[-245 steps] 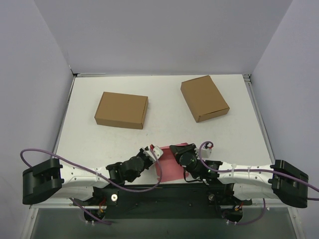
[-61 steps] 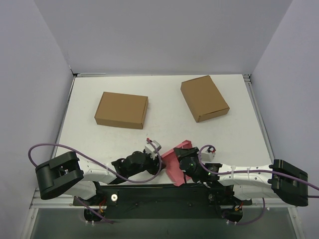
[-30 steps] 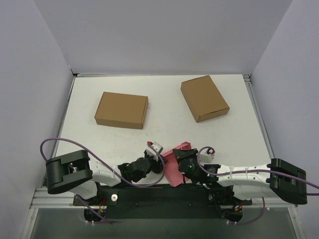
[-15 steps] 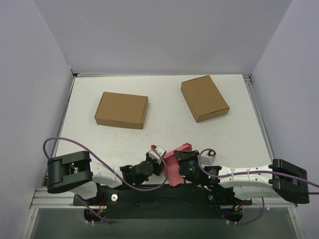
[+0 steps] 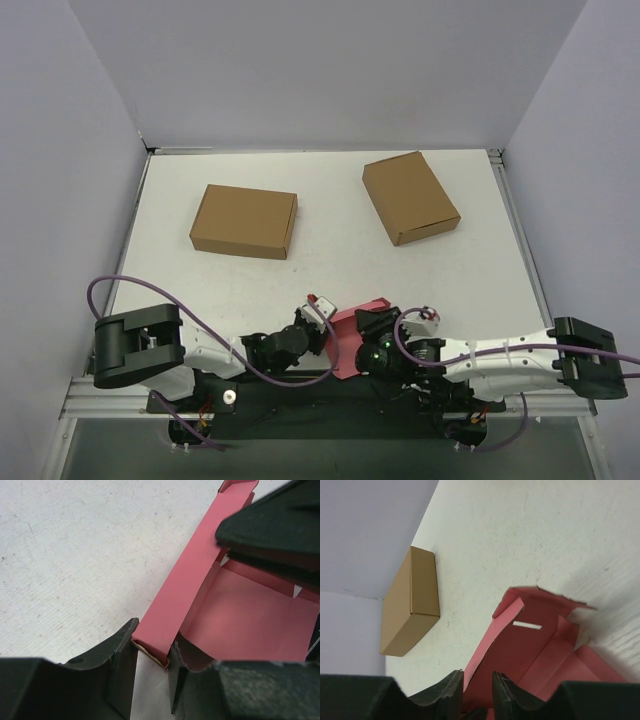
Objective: Fold the paper box
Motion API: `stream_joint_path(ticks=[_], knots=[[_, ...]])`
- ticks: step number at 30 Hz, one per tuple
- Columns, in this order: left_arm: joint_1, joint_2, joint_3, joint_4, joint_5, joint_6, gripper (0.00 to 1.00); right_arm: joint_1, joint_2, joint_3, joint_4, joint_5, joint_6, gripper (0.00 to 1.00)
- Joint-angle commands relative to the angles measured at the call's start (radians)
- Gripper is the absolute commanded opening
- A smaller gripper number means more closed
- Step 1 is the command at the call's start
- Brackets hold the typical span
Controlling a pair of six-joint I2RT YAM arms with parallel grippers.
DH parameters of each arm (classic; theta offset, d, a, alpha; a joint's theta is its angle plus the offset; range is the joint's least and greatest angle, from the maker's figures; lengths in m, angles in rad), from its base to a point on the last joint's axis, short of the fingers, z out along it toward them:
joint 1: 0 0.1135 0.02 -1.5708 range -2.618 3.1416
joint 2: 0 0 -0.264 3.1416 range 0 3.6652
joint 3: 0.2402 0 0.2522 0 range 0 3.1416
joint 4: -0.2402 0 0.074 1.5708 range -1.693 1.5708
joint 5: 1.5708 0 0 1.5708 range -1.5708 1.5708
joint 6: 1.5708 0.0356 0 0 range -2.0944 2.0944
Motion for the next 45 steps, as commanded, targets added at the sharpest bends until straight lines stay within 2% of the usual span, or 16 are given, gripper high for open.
stream_joint_path(ticks=[1, 3, 8, 9, 14, 17, 19, 23, 28, 29, 33, 45], knots=[[0.002, -0.035, 0.01, -0.103, 0.067, 0.054, 0.0, 0.077, -0.111, 0.077, -0.357, 0.183, -0.007, 0.36], [0.004, -0.064, 0.013, -0.137, 0.102, 0.057, 0.0, 0.099, -0.195, 0.094, -0.399, 0.194, -0.125, 0.47], [0.041, -0.123, 0.052, -0.258, 0.294, 0.041, 0.0, 0.149, -0.398, 0.136, -0.404, 0.104, -0.473, 0.62], [0.057, -0.13, 0.06, -0.307, 0.323, 0.028, 0.0, 0.151, -0.423, 0.14, -0.404, 0.079, -0.604, 0.67], [0.134, -0.201, 0.082, -0.387, 0.611, 0.01, 0.0, 0.149, -0.524, 0.203, -0.407, -0.097, -0.996, 0.69], [0.185, -0.244, 0.091, -0.447, 0.728, -0.002, 0.0, 0.151, -0.474, 0.264, -0.445, -0.172, -1.173, 0.69], [0.214, -0.27, 0.1, -0.481, 0.815, 0.002, 0.0, 0.151, -0.409, 0.306, -0.488, -0.183, -1.233, 0.69], [0.234, -0.298, 0.125, -0.562, 0.912, 0.007, 0.0, 0.172, -0.152, 0.415, -0.562, -0.185, -1.329, 0.66], [0.242, -0.322, 0.131, -0.565, 0.983, -0.013, 0.0, 0.253, 0.059, 0.505, -0.599, -0.041, -1.382, 0.64], [0.242, -0.325, 0.132, -0.565, 0.989, -0.016, 0.0, 0.263, 0.095, 0.512, -0.6, -0.038, -1.395, 0.6], [0.245, -0.334, 0.135, -0.568, 1.003, -0.027, 0.0, 0.298, 0.126, 0.513, -0.594, -0.025, -1.408, 0.52], [0.254, -0.33, 0.146, -0.574, 1.014, -0.029, 0.0, 0.369, 0.02, 0.398, -0.459, -0.144, -1.431, 0.5]])
